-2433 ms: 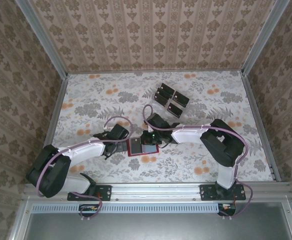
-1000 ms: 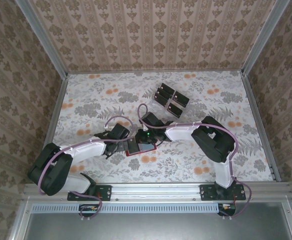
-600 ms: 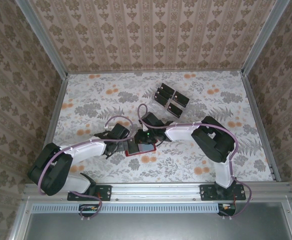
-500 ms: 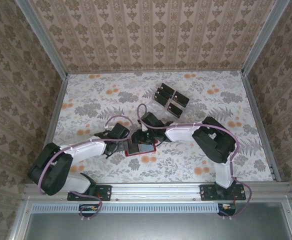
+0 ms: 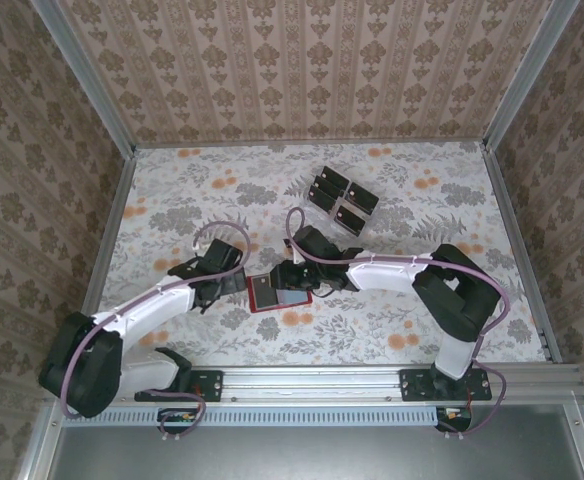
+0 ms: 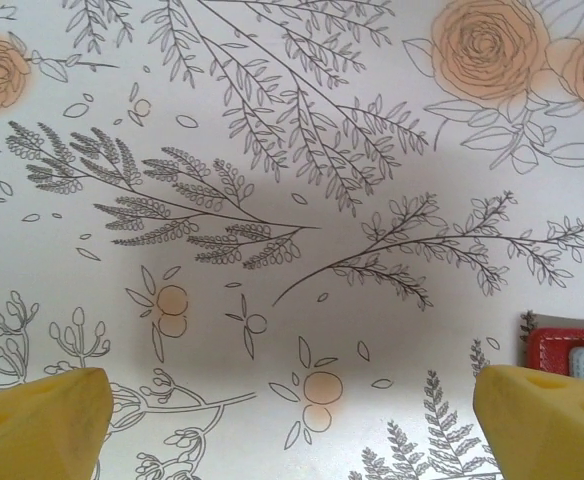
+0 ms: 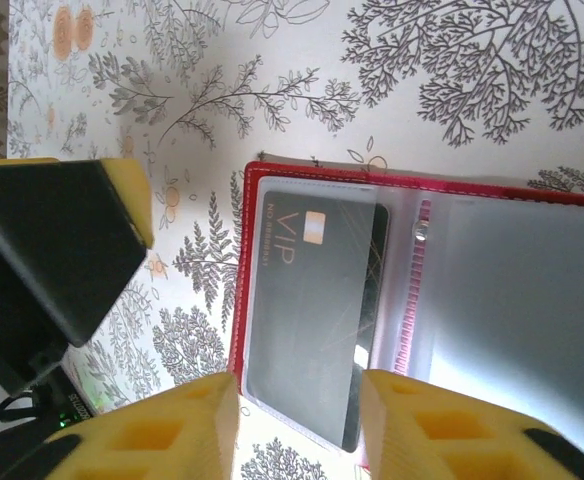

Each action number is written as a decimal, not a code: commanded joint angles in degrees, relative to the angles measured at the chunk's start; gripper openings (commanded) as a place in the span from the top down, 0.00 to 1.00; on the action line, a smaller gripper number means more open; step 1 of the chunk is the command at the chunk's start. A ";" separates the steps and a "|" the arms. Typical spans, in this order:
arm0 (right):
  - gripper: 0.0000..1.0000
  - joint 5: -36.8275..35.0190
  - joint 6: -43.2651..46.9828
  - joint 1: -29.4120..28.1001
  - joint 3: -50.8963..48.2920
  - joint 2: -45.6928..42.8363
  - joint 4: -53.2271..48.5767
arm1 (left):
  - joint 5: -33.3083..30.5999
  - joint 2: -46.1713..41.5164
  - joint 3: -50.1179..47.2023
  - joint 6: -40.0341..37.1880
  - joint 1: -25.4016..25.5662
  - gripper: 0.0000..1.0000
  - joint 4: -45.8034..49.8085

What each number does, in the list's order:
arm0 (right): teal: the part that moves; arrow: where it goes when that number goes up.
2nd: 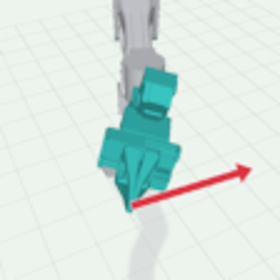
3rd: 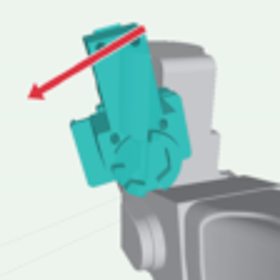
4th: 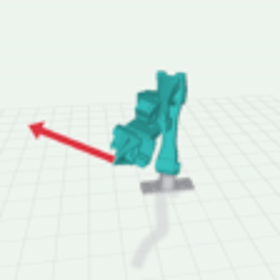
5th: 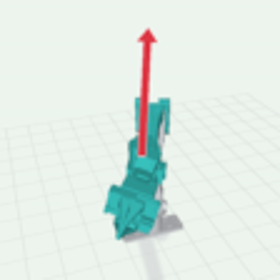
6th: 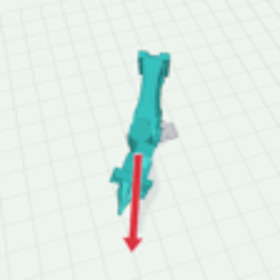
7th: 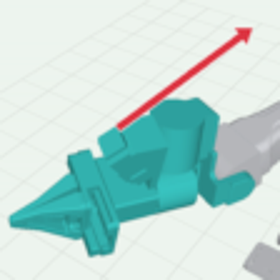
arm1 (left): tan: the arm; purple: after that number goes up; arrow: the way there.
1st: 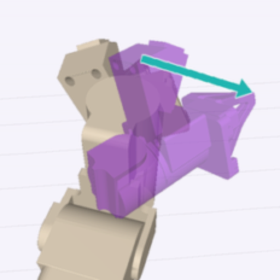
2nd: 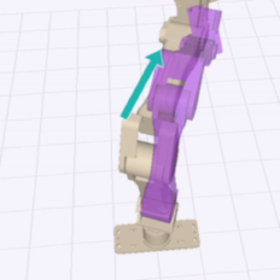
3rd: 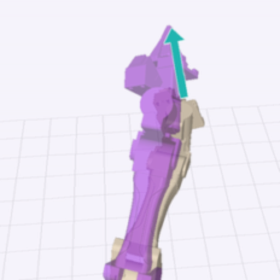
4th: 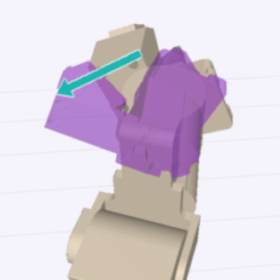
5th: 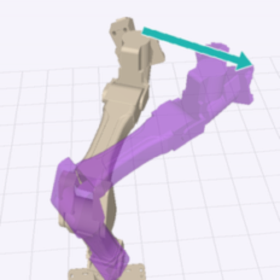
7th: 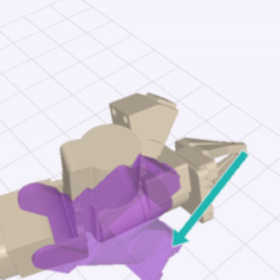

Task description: Put the credit cards into the card holder

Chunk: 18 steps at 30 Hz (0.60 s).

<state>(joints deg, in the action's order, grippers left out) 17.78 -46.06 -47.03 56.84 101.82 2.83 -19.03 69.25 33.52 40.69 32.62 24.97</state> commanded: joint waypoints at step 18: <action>0.83 1.34 -0.73 -0.01 2.21 7.21 3.41 | 3.57 4.41 -2.66 1.13 0.60 0.00 -1.73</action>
<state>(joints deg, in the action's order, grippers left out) 18.44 -46.24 -47.03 57.28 107.96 4.64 -15.68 72.71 31.55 40.75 32.69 24.03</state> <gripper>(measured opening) 0.166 0.997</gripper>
